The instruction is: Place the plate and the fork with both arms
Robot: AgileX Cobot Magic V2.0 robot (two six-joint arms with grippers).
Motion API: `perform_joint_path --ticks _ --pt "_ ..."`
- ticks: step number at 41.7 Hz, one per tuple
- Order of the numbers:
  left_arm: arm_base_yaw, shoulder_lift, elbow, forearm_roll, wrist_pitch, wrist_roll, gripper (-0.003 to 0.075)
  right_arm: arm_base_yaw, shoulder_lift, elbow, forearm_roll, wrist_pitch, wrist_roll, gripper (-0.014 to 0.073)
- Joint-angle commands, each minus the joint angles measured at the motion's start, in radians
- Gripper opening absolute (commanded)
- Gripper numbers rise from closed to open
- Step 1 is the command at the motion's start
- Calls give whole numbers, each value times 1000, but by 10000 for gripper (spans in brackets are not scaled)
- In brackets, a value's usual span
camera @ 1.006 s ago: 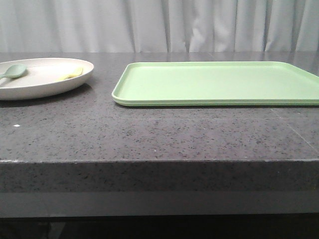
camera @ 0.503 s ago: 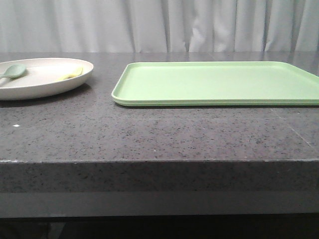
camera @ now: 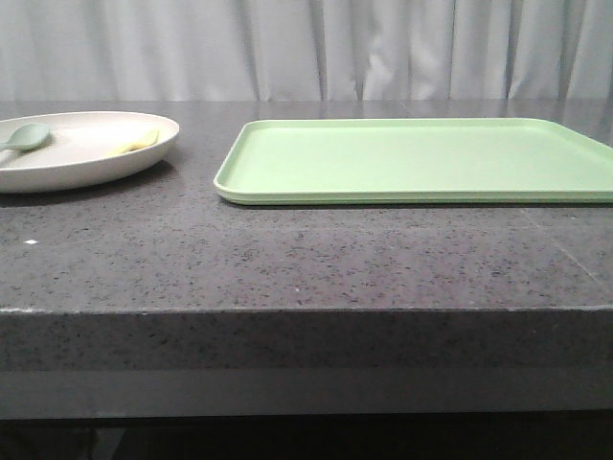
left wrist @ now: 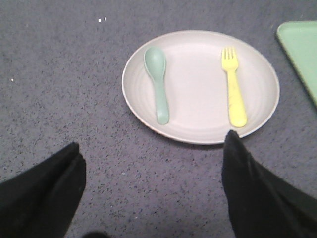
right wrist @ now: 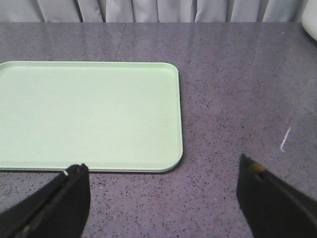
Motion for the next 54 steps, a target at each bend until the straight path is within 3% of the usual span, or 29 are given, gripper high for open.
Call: perform_joint_path --ticks 1,19,28,31,37,54 --pt "3 105 -103 19 10 -10 542 1 9 -33 -11 -80 -4 624" --pt "45 528 -433 -21 193 25 542 1 9 -33 -11 -80 -4 624" --pt "210 680 -584 -329 286 252 538 1 9 -33 -11 -80 -4 624" --pt "250 732 -631 -369 333 278 538 1 9 -33 -11 -80 -4 624" --pt "293 823 -710 -373 396 288 536 1 9 -33 -11 -80 -4 624" --pt "293 1020 -858 -406 488 314 536 1 9 -33 -11 -80 -4 624"
